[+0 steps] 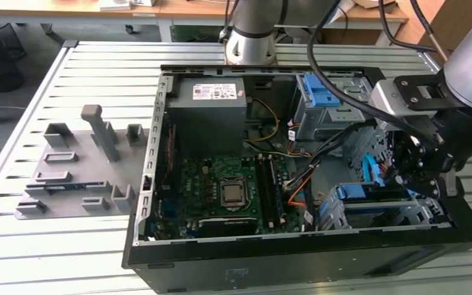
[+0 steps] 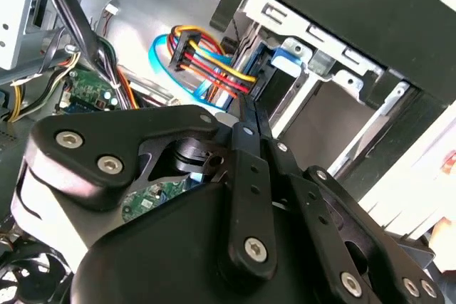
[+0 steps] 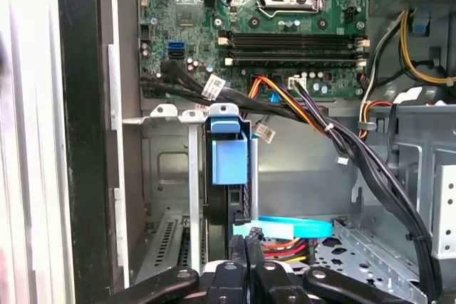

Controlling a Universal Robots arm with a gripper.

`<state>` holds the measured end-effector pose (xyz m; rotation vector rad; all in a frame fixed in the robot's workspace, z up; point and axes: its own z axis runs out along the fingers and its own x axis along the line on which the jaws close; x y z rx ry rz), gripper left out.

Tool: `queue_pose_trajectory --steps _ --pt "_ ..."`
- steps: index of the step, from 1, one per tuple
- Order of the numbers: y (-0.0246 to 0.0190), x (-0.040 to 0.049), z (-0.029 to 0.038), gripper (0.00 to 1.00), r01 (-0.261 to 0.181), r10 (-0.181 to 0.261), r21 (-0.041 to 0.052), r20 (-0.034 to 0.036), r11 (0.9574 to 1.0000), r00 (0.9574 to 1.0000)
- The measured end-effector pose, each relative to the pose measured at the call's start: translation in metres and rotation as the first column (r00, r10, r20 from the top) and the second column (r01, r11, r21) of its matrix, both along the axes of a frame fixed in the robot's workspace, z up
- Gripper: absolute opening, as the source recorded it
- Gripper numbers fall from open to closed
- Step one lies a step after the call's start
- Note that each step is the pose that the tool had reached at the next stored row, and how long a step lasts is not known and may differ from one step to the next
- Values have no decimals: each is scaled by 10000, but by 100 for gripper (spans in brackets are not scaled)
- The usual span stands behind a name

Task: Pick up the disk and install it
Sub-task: 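Insert the second disk wire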

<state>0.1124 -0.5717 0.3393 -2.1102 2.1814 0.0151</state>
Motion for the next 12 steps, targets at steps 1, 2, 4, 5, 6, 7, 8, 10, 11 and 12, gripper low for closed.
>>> queue_pose_trajectory --steps 1,2,4,5,6,7,8,10,11,12 --pt "0 11 -5 15 0 0 0 -5 10000 10000" --pt "0 21 -11 15 0 0 1 -10 10000 10000" --pt "0 28 -18 15 1 -1 -1 -13 10000 10000" --pt "0 28 -22 15 1 -1 -1 -13 10000 10000" --pt "0 28 -25 15 2 -2 -1 -13 10000 10000" --pt "0 28 -28 15 1 -1 0 -13 10000 10000" --pt "0 29 -31 15 1 -1 -1 -13 10000 10000" --pt "0 29 -39 15 1 -1 0 -13 10000 10000" --pt "0 30 -41 15 1 -1 -1 -13 10000 10000" --pt "0 31 -43 15 0 0 -1 -13 10000 10000"
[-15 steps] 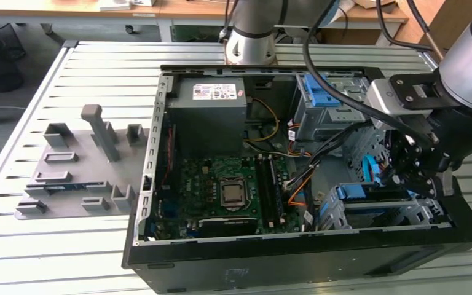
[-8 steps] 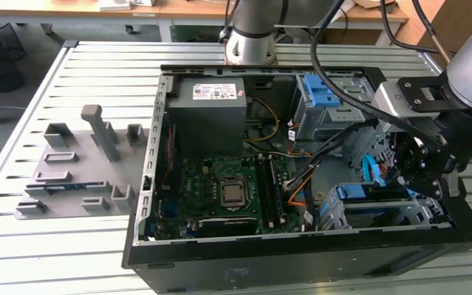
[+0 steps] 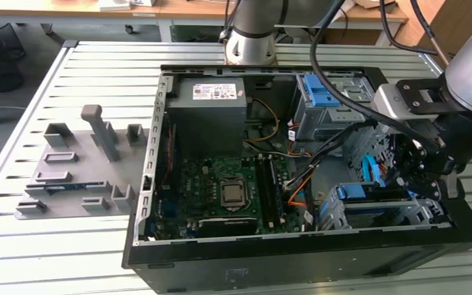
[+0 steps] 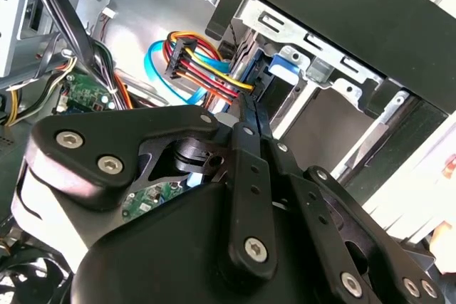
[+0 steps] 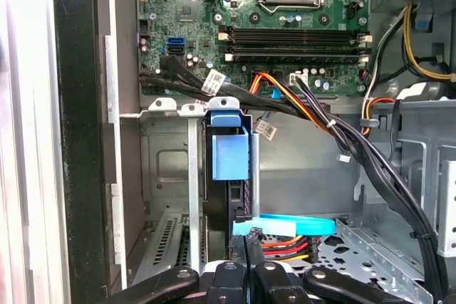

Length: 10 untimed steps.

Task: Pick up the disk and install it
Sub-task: 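Insert the second disk wire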

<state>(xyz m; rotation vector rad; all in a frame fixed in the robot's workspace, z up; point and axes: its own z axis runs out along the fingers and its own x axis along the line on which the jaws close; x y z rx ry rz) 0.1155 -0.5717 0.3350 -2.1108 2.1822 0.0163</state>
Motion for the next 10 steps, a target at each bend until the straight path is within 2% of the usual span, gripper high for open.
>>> queue_pose_trajectory --steps 10 --pt "0 4 -9 15 1 -1 3 -1 10000 10000"
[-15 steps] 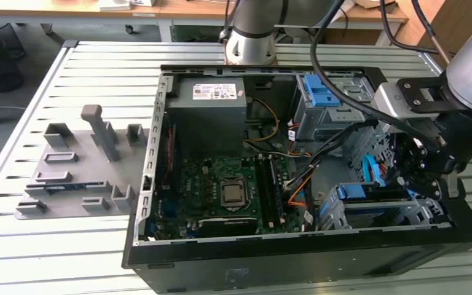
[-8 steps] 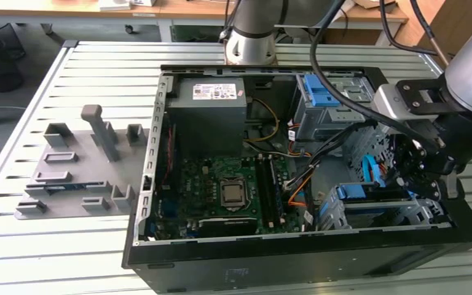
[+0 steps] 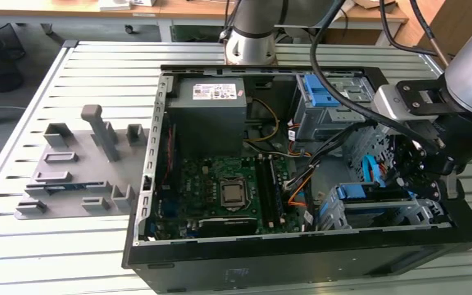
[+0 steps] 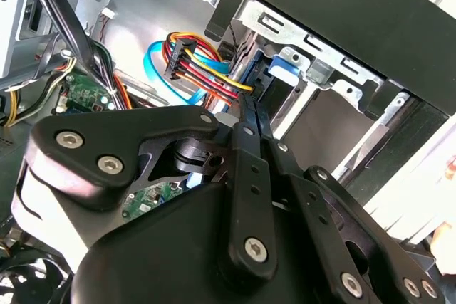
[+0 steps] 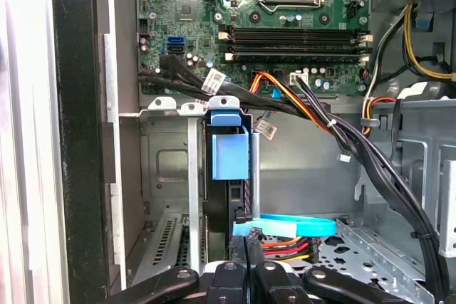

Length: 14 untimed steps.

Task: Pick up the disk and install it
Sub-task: 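Insert the second disk wire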

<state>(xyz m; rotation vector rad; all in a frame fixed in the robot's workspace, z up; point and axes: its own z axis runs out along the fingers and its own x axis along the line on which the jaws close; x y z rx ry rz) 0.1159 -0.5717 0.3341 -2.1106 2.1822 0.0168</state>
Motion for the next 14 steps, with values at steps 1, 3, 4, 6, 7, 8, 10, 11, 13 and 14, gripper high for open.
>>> queue_pose_trajectory --steps 1,3,4,6,7,8,10,11,13,14 --pt "0 0 3 15 0 0 1 0 10000 10000" --pt "0 0 12 15 0 0 -1 0 10000 10000" --pt "0 0 16 15 0 0 -2 0 10000 10000" --pt "0 0 22 15 0 0 -2 0 10000 10000" --pt "0 0 25 15 0 0 -2 0 10000 10000" --pt "0 0 26 15 0 0 -2 0 10000 10000" --pt "0 0 30 15 0 0 -2 0 10000 10000" --pt "0 0 33 15 0 0 -3 0 10000 10000" --pt "0 0 41 15 0 0 -4 0 10000 10000" --pt "0 0 46 15 -1 1 -3 0 10000 10000"
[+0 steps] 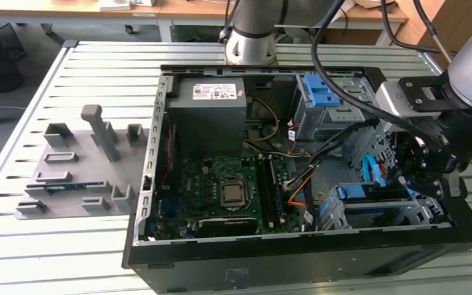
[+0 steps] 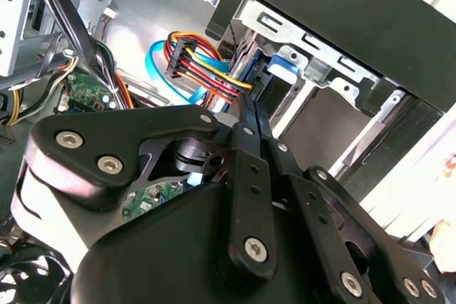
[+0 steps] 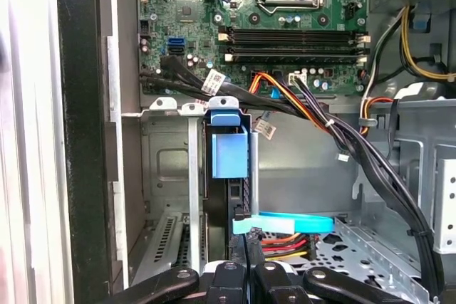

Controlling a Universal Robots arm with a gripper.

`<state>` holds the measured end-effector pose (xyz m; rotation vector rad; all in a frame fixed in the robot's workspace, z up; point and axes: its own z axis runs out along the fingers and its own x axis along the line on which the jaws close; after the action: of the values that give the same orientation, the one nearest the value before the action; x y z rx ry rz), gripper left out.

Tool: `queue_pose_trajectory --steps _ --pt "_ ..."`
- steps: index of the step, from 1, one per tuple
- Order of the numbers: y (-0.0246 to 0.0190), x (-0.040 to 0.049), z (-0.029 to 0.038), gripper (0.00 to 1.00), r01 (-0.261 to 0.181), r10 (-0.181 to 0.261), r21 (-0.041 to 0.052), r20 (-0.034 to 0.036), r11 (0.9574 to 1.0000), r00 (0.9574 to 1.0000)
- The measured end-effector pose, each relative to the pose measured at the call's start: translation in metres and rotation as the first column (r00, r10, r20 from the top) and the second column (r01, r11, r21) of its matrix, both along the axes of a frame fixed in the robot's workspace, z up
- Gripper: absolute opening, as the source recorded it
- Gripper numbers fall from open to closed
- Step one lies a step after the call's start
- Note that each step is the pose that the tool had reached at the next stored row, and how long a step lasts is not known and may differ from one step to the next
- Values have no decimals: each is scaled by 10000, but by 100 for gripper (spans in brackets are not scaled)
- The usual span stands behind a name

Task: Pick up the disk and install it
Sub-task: 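Insert the second disk wire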

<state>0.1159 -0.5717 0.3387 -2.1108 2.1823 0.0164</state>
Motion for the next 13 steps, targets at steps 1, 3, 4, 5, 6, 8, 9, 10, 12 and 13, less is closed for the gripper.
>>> queue_pose_trajectory --steps 1,3,4,5,6,8,9,10,12,13 --pt "0 0 6 15 0 0 0 0 10000 10000" --pt "0 0 22 15 1 -1 -1 0 10000 10000" --pt "0 0 31 15 1 -1 -1 0 10000 10000" --pt "0 0 39 15 1 -1 1 0 10000 10000" --pt "0 0 48 15 1 -1 1 0 10000 10000" --pt "0 0 56 15 1 -1 3 0 10000 10000" --pt "0 0 56 15 1 -1 5 0 10000 10000" --pt "0 0 57 15 0 0 4 0 10000 10000" --pt "0 0 59 15 0 0 1 0 10000 10000" --pt "0 0 61 15 0 0 1 0 10000 10000"
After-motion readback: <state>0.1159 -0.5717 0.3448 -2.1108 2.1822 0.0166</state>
